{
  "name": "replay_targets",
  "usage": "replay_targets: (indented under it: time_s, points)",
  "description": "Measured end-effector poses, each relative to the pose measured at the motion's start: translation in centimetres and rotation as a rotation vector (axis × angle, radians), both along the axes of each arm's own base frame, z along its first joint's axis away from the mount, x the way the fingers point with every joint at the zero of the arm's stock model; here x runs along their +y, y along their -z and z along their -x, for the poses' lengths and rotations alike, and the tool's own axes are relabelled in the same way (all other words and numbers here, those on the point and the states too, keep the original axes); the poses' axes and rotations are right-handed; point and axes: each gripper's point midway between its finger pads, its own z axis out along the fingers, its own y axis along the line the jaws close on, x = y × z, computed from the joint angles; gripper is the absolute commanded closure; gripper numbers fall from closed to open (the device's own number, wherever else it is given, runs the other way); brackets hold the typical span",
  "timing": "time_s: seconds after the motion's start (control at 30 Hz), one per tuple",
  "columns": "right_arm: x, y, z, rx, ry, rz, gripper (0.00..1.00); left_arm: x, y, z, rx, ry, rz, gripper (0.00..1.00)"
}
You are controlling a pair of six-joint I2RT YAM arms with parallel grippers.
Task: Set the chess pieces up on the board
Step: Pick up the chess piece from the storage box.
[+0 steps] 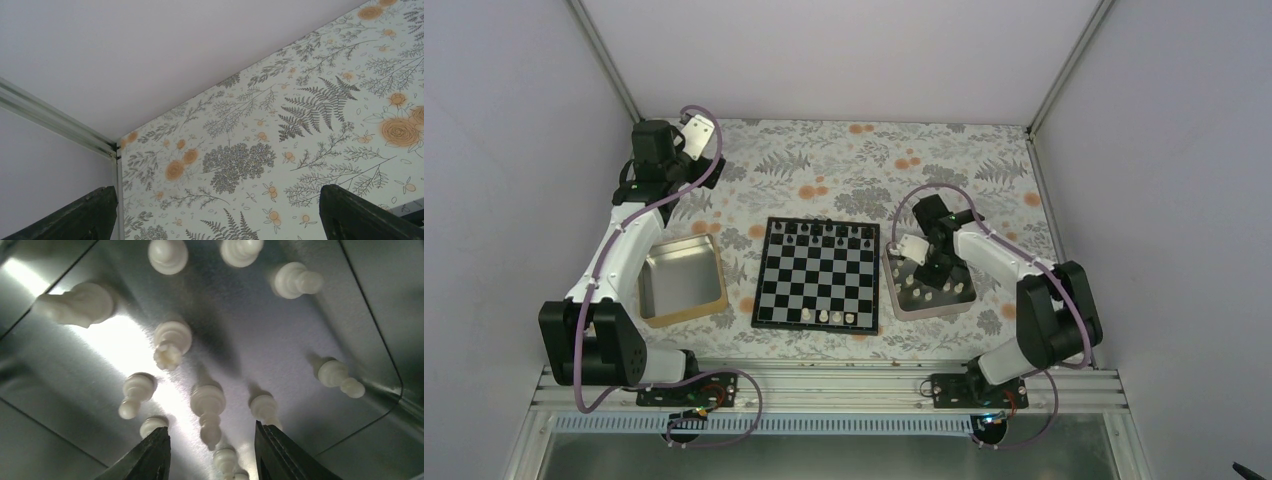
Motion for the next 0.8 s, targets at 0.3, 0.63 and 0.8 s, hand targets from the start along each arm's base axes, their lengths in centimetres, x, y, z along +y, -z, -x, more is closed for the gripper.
replay_targets:
  time_s: [0.3, 0.63, 0.8]
  points:
    - [-0.5, 0.4, -0.9, -0.014, 0.015, -0.006, 0.62, 0.0, 0.0, 0.0, 0.001, 0.0, 0.0, 0.0]
    - [-0.4, 2.0, -0.3, 0.039, 0.014, -0.012, 0.77, -0.1, 0.5, -0.1, 0.013, 0.003, 0.002, 0.0]
    - [-0.3, 2.0, -0.4, 0.039, 0.014, -0.022, 0.88, -0.1, 0.5, -0.1, 0.015, 0.003, 0.002, 0.0]
